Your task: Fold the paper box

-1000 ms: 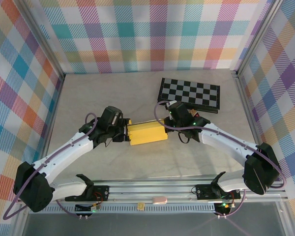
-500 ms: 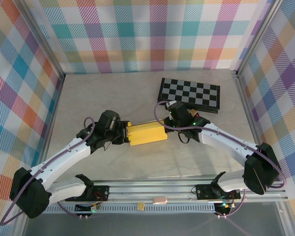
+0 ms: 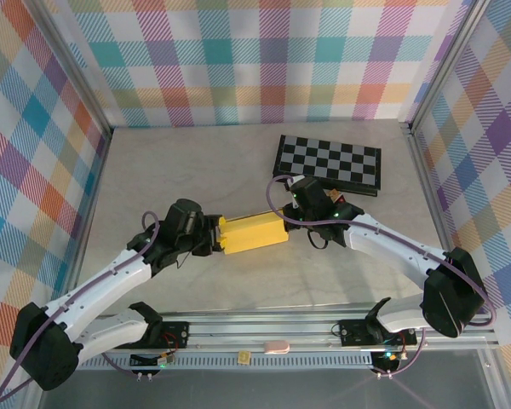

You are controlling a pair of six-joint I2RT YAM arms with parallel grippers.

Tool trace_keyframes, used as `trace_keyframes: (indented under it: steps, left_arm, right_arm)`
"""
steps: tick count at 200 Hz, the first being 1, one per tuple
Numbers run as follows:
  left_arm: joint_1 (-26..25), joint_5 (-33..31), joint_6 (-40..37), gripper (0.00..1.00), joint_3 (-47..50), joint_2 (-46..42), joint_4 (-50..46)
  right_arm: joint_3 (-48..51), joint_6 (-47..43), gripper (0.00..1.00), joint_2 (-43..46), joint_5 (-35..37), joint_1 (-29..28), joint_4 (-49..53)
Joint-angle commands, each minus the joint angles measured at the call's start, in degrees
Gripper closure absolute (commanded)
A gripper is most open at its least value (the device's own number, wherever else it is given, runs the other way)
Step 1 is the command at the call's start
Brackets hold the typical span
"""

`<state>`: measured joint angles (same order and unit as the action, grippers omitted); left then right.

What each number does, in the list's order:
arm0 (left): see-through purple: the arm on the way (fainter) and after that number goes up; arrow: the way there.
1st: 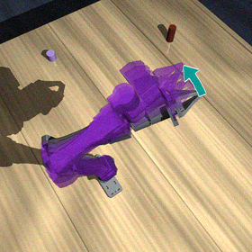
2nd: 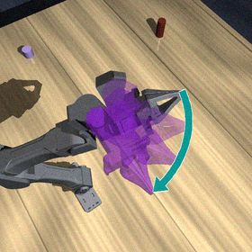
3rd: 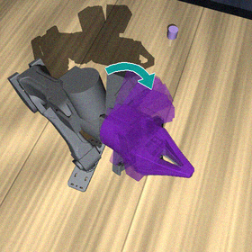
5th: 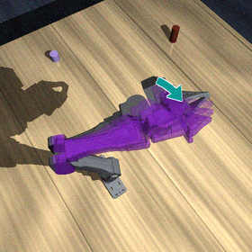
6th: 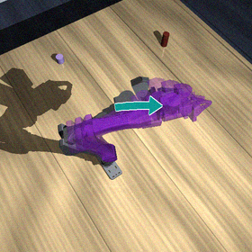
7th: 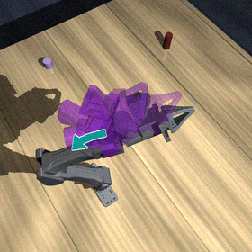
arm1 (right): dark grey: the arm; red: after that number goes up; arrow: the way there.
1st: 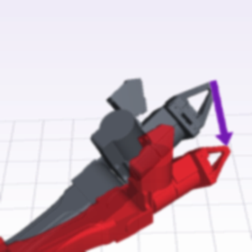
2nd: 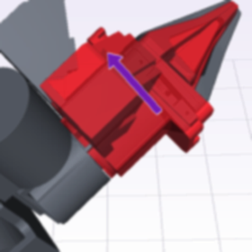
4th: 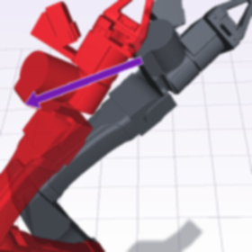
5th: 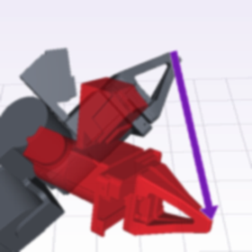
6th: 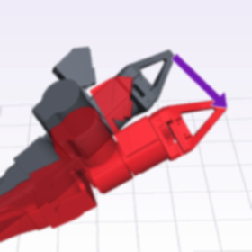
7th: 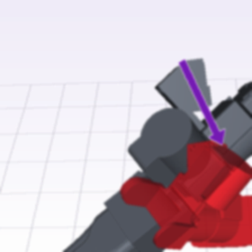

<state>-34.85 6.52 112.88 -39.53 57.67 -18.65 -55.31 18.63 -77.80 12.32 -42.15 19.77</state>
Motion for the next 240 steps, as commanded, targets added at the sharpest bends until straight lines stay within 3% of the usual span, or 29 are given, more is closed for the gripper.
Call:
trace_keyframes:
  steps: [1, 21, 69, 147, 240]
  left_arm:
    - [-0.3, -1.7, 7.7, 0.56, 3.8, 0.9, -9.0]
    - [-0.3, -1.6, 7.5, 0.58, 3.8, 1.1, -8.7]
    - [-0.3, -1.8, 7.5, 0.72, 3.6, 0.8, -9.9]
    - [-0.5, -1.1, 6.0, 0.73, 2.5, 1.3, -13.4]
    - [-0.6, -1.5, 5.7, 0.73, 1.6, 3.0, -12.9]
  right_arm:
    - [0.9, 1.0, 1.00, -0.1, -1.8, -0.6, 5.9]
    - [1.0, 1.1, 1.00, 0.0, -2.0, -0.7, 6.0]
    - [0.8, 1.4, 1.00, 0.0, -2.4, -0.8, 6.0]
    - [-0.9, 5.1, 1.00, 0.2, -3.9, -0.8, 7.7]
    - [-5.1, 23.4, 0.61, 6.4, -8.1, 0.6, 11.0]
